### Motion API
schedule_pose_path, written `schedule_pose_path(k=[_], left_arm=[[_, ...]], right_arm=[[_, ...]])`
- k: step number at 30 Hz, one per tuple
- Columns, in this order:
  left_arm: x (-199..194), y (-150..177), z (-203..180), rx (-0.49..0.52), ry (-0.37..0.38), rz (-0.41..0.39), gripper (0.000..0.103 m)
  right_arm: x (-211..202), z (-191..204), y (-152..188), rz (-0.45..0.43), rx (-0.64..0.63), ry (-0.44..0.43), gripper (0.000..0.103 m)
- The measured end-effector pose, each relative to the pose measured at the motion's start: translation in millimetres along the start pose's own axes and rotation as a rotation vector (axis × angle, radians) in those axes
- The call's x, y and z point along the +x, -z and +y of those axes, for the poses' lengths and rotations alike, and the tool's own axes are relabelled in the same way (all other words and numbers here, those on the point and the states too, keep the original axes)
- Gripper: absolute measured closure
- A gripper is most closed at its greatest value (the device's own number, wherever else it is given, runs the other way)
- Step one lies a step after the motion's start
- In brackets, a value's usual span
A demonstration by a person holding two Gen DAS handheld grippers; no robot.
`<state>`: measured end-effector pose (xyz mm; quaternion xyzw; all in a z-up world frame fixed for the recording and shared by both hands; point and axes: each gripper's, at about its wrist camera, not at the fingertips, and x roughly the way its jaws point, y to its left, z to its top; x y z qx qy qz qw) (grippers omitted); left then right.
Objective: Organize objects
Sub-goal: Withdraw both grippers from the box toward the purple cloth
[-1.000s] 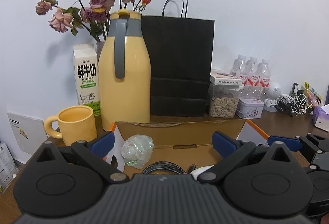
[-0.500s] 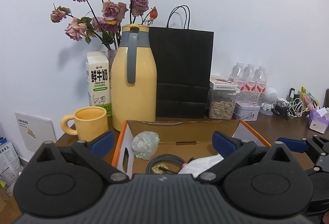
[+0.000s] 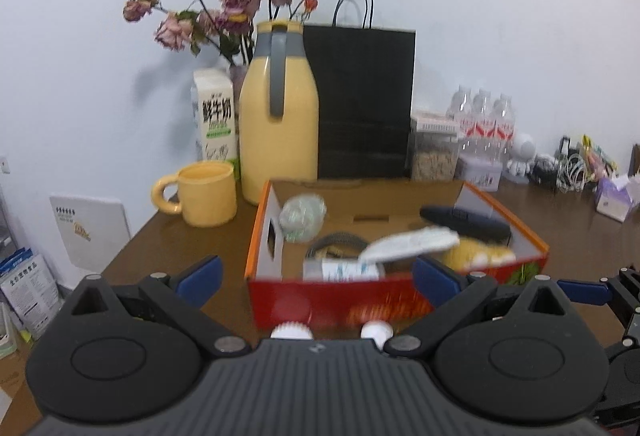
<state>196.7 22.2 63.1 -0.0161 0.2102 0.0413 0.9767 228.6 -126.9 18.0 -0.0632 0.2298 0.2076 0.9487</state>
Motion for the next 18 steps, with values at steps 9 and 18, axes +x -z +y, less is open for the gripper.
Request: schedule_pose_path(k=[9, 18], left_arm=[[-15, 34, 10, 0.003, -0.021, 0.075, 0.000], [-23, 59, 19, 0.002, -0.035, 0.134, 0.000]], right_arm=[[-1, 2, 37, 0.125, -0.008, -0.064, 0.000], [21, -5, 48, 0.208, 0.021, -0.074, 0.000]])
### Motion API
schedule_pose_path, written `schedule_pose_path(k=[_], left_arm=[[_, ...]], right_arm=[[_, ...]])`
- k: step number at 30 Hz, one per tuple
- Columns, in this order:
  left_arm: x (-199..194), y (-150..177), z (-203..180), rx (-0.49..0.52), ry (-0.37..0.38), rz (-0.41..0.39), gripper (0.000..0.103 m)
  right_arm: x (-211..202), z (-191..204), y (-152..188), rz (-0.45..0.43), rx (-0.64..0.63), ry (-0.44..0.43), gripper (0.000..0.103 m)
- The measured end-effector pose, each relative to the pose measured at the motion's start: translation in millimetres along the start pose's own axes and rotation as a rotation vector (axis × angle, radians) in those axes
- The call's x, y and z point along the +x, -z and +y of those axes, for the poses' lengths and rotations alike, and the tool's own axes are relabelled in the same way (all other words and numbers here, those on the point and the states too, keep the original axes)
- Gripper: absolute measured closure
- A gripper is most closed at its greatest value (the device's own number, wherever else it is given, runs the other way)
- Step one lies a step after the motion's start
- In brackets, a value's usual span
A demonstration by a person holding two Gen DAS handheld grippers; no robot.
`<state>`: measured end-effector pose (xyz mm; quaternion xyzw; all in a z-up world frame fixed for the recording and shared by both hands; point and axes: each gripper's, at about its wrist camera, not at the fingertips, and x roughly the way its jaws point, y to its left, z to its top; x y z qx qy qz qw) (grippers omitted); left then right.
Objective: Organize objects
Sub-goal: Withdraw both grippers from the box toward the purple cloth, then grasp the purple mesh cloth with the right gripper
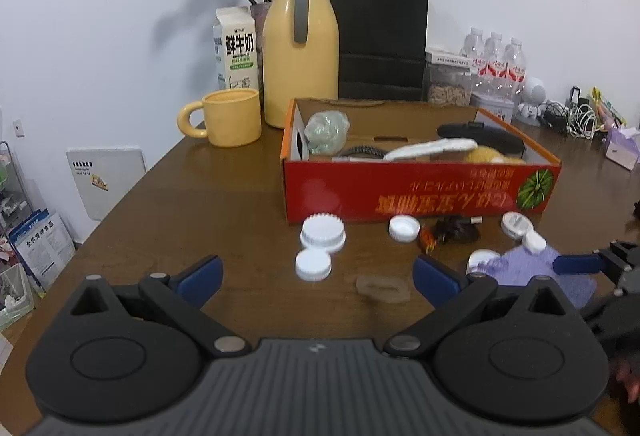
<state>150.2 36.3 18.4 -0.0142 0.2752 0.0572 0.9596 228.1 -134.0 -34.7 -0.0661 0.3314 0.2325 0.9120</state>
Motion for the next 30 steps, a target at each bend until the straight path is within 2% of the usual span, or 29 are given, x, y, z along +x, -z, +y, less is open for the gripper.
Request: schedule_pose_path(k=[10, 12, 19, 22, 24, 26, 28, 29, 30], left_arm=[[-6, 10, 3, 0.004, 0.011, 0.013, 0.000], [-6, 11, 2, 0.005, 0.012, 0.017, 0.000], [-4, 16, 4, -0.001, 0.012, 0.032, 0.000], [-3, 18, 5, -0.004, 0.012, 0.039, 0.000], [-3, 19, 6, -0.006, 0.011, 0.040, 0.000], [-3, 20, 6, -0.006, 0.009, 0.043, 0.000], [-4, 20, 6, -0.007, 0.006, 0.046, 0.000], [-4, 21, 7, -0.009, 0.005, 0.046, 0.000], [-4, 21, 7, -0.011, 0.004, 0.046, 0.000]], right_arm=[[0, -3, -1, 0.000, 0.008, 0.008, 0.001], [-2, -2, -1, -0.008, 0.000, -0.001, 0.011], [-8, -1, 2, -0.029, -0.008, -0.021, 0.029], [-10, 1, 3, -0.037, -0.014, -0.029, 0.042], [-12, 1, 3, -0.046, -0.017, -0.036, 0.063], [-13, 1, 3, -0.051, -0.015, -0.037, 0.071], [-15, 0, 4, -0.056, -0.008, -0.041, 0.087], [-16, -1, 4, -0.061, -0.003, -0.043, 0.092], [-18, -1, 5, -0.072, 0.002, -0.046, 0.093]])
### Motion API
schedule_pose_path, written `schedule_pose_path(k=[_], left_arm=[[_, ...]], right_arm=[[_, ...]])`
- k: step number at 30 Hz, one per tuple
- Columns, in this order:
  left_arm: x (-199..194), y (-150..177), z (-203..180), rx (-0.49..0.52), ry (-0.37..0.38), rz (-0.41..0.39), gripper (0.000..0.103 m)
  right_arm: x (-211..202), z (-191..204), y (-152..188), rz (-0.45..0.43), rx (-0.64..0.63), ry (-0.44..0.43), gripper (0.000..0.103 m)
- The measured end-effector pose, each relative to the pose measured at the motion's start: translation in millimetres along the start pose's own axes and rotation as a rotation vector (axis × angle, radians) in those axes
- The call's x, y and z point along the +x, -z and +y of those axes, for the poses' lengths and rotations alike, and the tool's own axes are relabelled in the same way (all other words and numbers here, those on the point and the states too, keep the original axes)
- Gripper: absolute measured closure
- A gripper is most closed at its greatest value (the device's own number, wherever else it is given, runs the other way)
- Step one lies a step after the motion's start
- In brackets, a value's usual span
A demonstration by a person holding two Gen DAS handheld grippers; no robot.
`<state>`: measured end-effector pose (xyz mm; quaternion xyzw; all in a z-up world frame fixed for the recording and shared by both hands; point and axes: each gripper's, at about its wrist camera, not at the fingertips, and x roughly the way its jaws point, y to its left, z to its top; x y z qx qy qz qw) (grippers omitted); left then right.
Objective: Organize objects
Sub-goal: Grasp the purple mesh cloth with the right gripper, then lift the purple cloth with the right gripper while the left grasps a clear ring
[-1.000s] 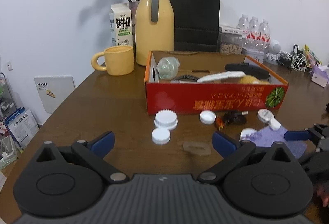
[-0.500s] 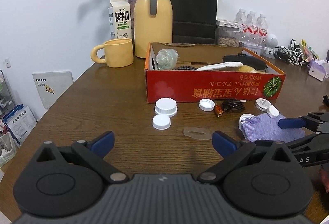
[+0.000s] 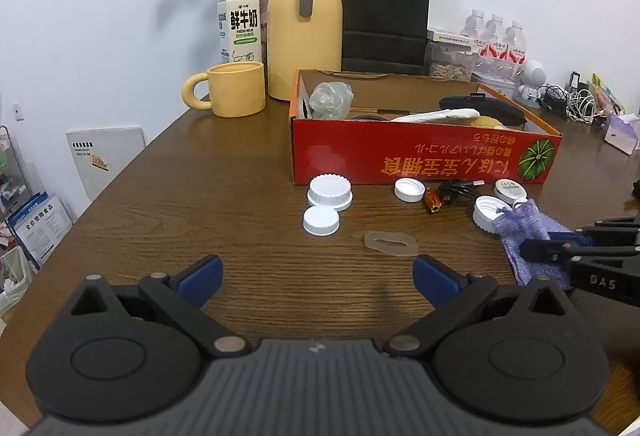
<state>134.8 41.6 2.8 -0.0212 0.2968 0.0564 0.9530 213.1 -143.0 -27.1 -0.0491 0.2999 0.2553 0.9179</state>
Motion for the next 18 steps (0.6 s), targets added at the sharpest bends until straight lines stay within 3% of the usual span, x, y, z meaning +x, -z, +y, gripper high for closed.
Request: schedule_pose_path(k=[11, 18], left_arm=[[9, -4, -8, 0.013, 0.005, 0.004, 0.000], [30, -9, -22, 0.024, 0.017, 0.025, 0.000]], right_arm=[[-48, 2, 13, -0.305, 0.027, 0.072, 0.094], [-54, 2, -2, -0.367, 0.020, 0.051, 0.094]])
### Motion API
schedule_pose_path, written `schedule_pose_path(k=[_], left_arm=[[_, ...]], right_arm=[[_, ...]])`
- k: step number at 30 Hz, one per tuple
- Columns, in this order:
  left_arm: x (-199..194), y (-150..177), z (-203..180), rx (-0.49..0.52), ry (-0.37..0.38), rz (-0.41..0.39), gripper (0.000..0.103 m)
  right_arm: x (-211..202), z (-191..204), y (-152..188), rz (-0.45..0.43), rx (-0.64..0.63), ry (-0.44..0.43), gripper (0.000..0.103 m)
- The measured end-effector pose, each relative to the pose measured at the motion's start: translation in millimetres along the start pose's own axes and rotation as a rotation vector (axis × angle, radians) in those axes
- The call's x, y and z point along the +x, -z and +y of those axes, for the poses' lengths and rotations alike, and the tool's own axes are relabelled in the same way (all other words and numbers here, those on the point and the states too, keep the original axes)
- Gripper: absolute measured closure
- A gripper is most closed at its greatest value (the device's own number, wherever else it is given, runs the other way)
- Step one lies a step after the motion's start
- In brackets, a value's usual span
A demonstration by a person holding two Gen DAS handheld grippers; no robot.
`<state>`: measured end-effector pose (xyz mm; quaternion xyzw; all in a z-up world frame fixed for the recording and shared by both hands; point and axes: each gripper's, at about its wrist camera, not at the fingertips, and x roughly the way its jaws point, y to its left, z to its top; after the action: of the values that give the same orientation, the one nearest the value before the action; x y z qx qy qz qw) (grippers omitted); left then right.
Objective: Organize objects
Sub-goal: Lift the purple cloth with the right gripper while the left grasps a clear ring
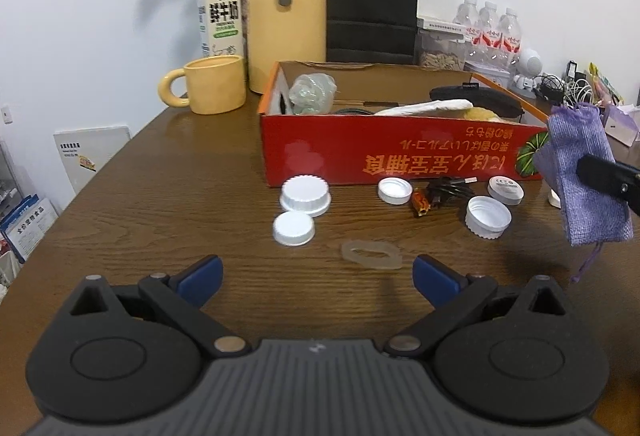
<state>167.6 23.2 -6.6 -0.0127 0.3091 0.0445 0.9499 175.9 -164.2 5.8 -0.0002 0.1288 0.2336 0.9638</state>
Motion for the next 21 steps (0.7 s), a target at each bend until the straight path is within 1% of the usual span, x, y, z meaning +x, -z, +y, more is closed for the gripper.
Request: schedule_pose_path(k=[5, 7, 8, 9, 10, 11, 12, 14, 15, 16, 18, 21], left_arm=[[19, -6, -13, 0.023, 0.003, -0.002, 0.000], [27, -8, -17, 0.026, 0.008, 0.009, 0.005], [31, -9, -19, 0.026, 0.009, 0.017, 0.015], [34, -9, -19, 0.024, 0.006, 0.028, 0.031], [38, -9, -20, 0.022, 0.008, 0.043, 0.041], [40, -8, -20, 0.018, 0.030, 0.048, 0.051], [38, -7, -20, 0.017, 0.041, 0.043, 0.069], [35, -6, -23, 0.024, 0.056, 0.032, 0.086], [34, -6, -23, 0.026, 0.056, 0.027, 0.091], [33, -6, -24, 0.029, 0.056, 0.022, 0.093], [30, -6, -23, 0.025, 0.065, 0.012, 0.096], [22, -7, -22, 0.023, 0.078, -0.012, 0.098]], right_arm=[[9, -5, 0, 0.014, 0.009, 0.005, 0.094], [11, -7, 1, 0.019, 0.012, 0.006, 0.094], [12, -7, 2, 0.020, 0.012, 0.007, 0.094], [13, -7, 2, 0.022, 0.011, 0.007, 0.094], [14, -8, 4, 0.025, 0.011, 0.006, 0.094], [15, -8, 4, 0.029, 0.010, 0.005, 0.094], [16, -8, 5, 0.033, 0.009, 0.004, 0.094], [17, -8, 7, 0.039, 0.007, 0.001, 0.094], [18, -8, 7, 0.040, 0.006, -0.001, 0.094], [17, -7, 7, 0.040, 0.004, -0.002, 0.094], [17, -7, 8, 0.041, 0.002, -0.004, 0.094], [16, -7, 8, 0.037, 0.001, -0.004, 0.094]])
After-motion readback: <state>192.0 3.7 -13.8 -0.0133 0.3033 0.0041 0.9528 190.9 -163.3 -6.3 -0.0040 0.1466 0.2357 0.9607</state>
